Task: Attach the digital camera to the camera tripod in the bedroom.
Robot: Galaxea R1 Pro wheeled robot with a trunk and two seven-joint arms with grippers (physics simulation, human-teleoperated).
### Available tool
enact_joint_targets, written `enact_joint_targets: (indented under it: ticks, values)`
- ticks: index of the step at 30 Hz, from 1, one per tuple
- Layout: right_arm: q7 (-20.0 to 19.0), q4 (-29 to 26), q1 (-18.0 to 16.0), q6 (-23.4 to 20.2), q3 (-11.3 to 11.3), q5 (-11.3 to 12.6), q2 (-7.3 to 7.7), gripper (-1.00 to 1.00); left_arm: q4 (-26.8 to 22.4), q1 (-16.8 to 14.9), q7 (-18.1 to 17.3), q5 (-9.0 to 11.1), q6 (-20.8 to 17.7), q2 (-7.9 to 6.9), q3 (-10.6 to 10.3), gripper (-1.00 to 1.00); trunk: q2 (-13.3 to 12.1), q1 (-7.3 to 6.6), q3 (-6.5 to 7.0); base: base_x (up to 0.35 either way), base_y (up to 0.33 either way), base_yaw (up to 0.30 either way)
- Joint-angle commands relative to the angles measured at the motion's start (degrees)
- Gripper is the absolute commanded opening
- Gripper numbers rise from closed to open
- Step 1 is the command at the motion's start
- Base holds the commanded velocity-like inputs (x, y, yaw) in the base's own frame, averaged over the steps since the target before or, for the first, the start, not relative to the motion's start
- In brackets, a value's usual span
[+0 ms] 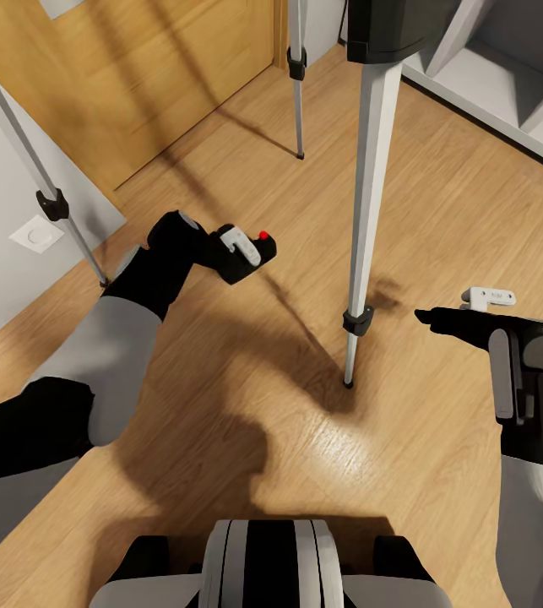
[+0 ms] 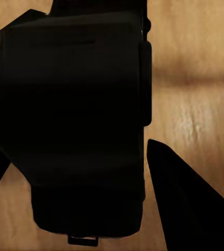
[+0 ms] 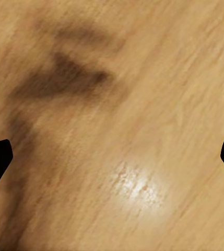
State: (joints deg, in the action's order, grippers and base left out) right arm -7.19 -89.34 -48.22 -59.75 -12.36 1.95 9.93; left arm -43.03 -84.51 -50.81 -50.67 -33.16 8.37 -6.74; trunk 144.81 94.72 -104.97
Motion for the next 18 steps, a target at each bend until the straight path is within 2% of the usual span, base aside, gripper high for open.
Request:
enact_joint_targets:
  ticks: [1, 2, 3, 6, 7, 9, 10, 11, 15, 16, 18]
  values:
    - [-0.11, -0.04, -0.03, -0.25, -0.05, 0.16, -0.01, 1.0, -0.62, 0.86, 1.63, 1.12, -1.21, 0.6, -1.66, -1.0, 0.01, -0.01, -0.03, 0.0, 0.0, 0.0]
    - [-0.11, -0.04, -0.03, -0.25, -0.05, 0.16, -0.01, 1.0, -0.62, 0.86, 1.63, 1.12, -1.21, 0.6, -1.66, -1.0, 0.01, -0.01, -0.03, 0.0, 0.0, 0.0]
    - [-0.11, -0.04, -0.03, -0.25, -0.05, 0.16, -0.03, 1.0, -1.05, 1.56, 3.06, 1.66, -1.63, 0.81, -2.56, -1.0, 0.01, -0.01, -0.03, 0.0, 0.0, 0.0]
    - [-0.11, -0.04, -0.03, -0.25, -0.04, 0.16, -0.04, 1.0, -3.58, 4.27, 10.47, 3.25, -2.64, 1.29, -4.21, -1.0, 0.01, -0.01, -0.03, 0.0, 0.0, 0.0]
    - [-0.11, -0.04, -0.03, -0.25, -0.04, 0.16, -0.04, 1.0, -3.58, 4.27, 10.47, 3.25, -2.64, 1.29, -4.21, -1.0, 0.01, -0.01, -0.03, 0.0, 0.0, 0.0]
    - [-0.11, -0.04, -0.05, -0.25, -0.04, 0.16, -0.03, 1.0, -5.49, 5.87, 17.25, 5.76, -3.88, 1.47, -4.6, -1.0, 0.01, -0.01, -0.03, 0.0, 0.0, 0.0]
    - [-0.11, -0.04, -0.04, -0.25, -0.06, 0.16, -0.02, 1.0, -6.28, 6.52, 20.62, 7.79, -5.03, 1.5, -4.72, -1.0, 0.01, -0.01, -0.03, 0.0, 0.0, 0.0]
    - [-0.11, -0.04, -0.04, -0.25, -0.06, 0.16, -0.02, 1.0, -6.28, 6.52, 20.62, 7.79, -5.03, 1.5, -4.72, -1.0, 0.01, -0.01, -0.03, 0.0, 0.0, 0.0]
    - [-0.11, -0.04, -0.03, -0.25, -0.06, 0.16, -0.01, 1.0, -8.25, 7.92, 31.1, 18.42, -10.95, 1.5, -5.42, -1.0, 0.01, -0.01, -0.03, 0.0, 0.0, 0.0]
    - [-0.11, -0.04, -0.03, -0.25, -0.06, 0.16, -0.01, 1.0, -8.25, 7.92, 31.1, 18.42, -10.95, 1.5, -5.42, -1.0, 0.01, -0.01, -0.03, 0.0, 0.0, 0.0]
    - [-0.11, -0.04, -0.03, -0.25, -0.07, 0.16, -0.01, 1.0, -8.97, 8.28, 34.48, 22.77, -13.1, 1.49, -5.63, -1.0, 0.01, -0.01, -0.03, 0.0, 0.0, 0.0]
